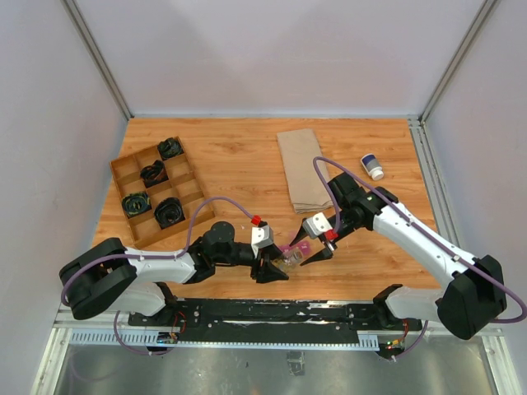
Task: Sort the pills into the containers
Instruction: Screw the lid of the pill bottle onto the pill bottle.
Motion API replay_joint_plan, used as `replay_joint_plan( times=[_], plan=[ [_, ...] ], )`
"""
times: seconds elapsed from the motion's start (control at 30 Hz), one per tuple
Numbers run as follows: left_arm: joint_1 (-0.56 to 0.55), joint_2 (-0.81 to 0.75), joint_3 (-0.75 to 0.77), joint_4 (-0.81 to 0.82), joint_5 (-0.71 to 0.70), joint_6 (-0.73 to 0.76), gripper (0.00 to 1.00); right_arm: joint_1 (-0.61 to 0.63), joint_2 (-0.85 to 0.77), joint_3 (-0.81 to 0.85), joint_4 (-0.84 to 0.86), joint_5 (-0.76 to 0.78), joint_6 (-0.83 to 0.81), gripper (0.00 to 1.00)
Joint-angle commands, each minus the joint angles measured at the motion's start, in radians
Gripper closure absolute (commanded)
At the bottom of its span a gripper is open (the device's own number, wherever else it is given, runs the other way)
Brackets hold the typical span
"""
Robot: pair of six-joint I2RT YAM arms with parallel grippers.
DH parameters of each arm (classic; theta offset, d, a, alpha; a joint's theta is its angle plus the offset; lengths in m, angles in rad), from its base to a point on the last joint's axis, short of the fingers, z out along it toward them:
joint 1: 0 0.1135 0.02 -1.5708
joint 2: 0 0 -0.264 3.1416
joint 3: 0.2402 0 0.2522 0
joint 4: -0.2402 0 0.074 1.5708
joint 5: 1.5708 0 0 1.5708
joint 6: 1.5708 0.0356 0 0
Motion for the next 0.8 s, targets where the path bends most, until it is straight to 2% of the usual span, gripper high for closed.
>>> replay_joint_plan(
  times=[0.0,0.3,0.43,0.63,0.77],
  plan=[
    [-0.008,-0.018,0.023,0.049,0.015,0.004,1.00,0.018,0.005,-0.017,0.011,0.006,0.028,0.45],
    [-0.008,-0.045,0.017,0.049,0.004,0.005,1.00,0.020,0.009,-0.014,0.028,0.007,0.065,0.52],
    [-0.009,-0.073,0.014,0.049,-0.023,0.004,1.00,0.022,0.019,-0.003,0.051,0.011,0.134,0.57],
    [-0.009,-0.122,0.013,0.049,-0.101,0.018,1.00,0.032,0.032,0.023,0.117,0.045,0.340,0.65],
    [-0.010,-0.135,0.019,0.049,-0.186,0.024,1.00,0.048,0.037,0.030,0.174,0.093,0.474,0.67]
  ],
)
